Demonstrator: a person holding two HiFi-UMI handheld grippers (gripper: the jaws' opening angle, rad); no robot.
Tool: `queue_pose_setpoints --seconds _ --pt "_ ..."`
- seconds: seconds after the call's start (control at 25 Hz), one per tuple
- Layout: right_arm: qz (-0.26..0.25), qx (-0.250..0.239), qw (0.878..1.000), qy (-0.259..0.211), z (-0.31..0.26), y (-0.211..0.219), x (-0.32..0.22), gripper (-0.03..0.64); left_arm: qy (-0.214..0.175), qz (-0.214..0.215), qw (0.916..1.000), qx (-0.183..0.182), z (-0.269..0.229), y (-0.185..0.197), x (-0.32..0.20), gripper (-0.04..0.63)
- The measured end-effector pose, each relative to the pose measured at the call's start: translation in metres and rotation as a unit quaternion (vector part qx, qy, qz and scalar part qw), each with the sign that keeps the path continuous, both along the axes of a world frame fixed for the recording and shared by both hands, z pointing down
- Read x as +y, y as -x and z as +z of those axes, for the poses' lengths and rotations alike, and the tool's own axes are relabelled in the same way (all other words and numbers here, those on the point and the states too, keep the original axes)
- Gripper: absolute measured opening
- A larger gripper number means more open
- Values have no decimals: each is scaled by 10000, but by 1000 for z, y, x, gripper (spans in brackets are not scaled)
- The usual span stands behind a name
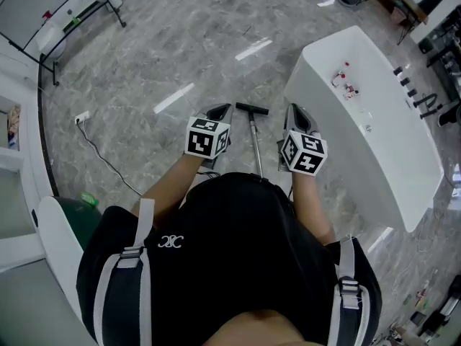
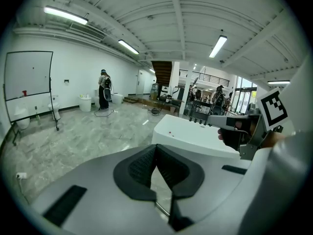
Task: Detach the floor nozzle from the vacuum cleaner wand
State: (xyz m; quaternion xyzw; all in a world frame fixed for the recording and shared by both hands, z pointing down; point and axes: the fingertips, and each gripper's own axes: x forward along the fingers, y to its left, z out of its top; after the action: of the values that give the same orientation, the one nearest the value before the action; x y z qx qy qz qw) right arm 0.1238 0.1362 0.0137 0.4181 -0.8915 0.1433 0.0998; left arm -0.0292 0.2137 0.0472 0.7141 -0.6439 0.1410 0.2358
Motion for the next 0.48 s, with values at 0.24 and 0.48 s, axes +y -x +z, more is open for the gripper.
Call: queue_pose_setpoints --seconds 0.24,0.48 --pt "-182 44 9998 35 6 18 -28 14 64 59 10000 -47 3 6 -37 9" --pt "-84 26 9999 138 11 17 -46 14 95 180 9998 -89 2 5 -58 9"
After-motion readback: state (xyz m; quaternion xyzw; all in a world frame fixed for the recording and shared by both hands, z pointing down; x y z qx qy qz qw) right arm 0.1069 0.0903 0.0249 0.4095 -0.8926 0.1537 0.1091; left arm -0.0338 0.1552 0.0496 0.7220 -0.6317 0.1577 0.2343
